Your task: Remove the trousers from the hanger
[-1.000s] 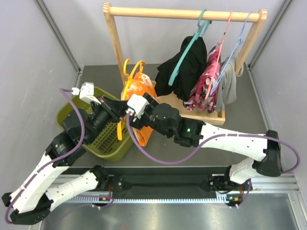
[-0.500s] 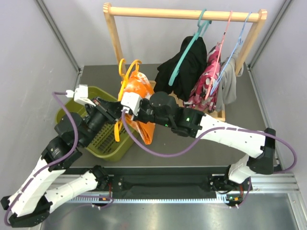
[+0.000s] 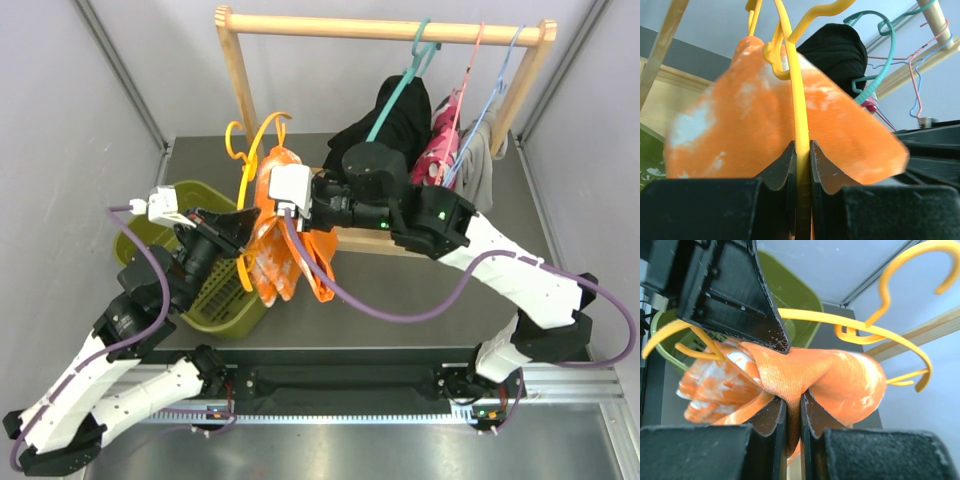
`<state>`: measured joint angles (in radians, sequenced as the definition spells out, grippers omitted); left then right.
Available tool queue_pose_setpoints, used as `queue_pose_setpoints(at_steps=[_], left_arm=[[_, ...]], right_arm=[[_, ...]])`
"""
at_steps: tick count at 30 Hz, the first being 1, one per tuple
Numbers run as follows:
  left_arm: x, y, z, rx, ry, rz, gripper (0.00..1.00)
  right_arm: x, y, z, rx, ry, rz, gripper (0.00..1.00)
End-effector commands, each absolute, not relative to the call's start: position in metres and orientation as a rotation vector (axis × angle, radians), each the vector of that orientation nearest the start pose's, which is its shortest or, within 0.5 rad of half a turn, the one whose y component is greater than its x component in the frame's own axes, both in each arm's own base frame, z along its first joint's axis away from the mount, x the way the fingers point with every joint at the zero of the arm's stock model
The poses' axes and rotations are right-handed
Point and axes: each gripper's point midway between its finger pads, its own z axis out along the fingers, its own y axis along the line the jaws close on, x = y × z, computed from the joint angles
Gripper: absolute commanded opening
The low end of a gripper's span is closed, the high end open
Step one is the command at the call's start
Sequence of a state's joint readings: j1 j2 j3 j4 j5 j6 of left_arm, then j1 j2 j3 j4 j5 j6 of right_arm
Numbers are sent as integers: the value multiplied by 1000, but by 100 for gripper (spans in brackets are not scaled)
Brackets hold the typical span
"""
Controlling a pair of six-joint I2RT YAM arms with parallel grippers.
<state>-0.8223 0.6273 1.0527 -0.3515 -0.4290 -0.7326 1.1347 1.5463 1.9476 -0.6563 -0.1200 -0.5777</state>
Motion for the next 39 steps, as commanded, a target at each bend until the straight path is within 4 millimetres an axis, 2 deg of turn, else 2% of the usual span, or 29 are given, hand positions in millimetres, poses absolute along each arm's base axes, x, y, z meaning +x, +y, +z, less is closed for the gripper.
queue_pose_setpoints(at_steps=[1, 4, 8, 9, 10, 13, 16, 24, 28, 33, 35, 39], left_arm=[[226, -133, 398, -337, 1529, -733, 0], [229, -129, 389, -343, 1541, -688, 0], [234, -125, 372, -333, 1572, -613, 0], [235, -125, 369, -330, 1578, -604, 0], [236, -125, 365, -327, 1586, -592, 0], [236, -127, 363, -310, 1590, -592, 0], [236, -129, 363, -286, 1596, -582, 0], [234, -120, 360, -254, 1611, -516, 0], [234, -110, 349, -245, 1647, -429, 0], [233, -92, 346, -247, 1659, -317, 0], [232, -80, 347, -259, 1660, -244, 0], [227, -74, 355, -245, 1636, -245, 0]], right_arm=[[174, 381, 550, -1259, 878, 542, 0], [173, 371, 571, -1222, 850, 541, 0], [158, 349, 621, -1151, 747, 548, 0], [158, 351, 621, -1163, 746, 548, 0], [151, 338, 643, -1125, 699, 548, 0], [147, 330, 658, -1100, 664, 536, 0], [144, 313, 680, -1044, 626, 508, 0], [144, 288, 709, -949, 583, 446, 0], [144, 274, 726, -886, 562, 419, 0], [144, 269, 732, -857, 556, 417, 0], [141, 259, 743, -817, 538, 417, 0], [140, 265, 738, -841, 542, 429, 0]])
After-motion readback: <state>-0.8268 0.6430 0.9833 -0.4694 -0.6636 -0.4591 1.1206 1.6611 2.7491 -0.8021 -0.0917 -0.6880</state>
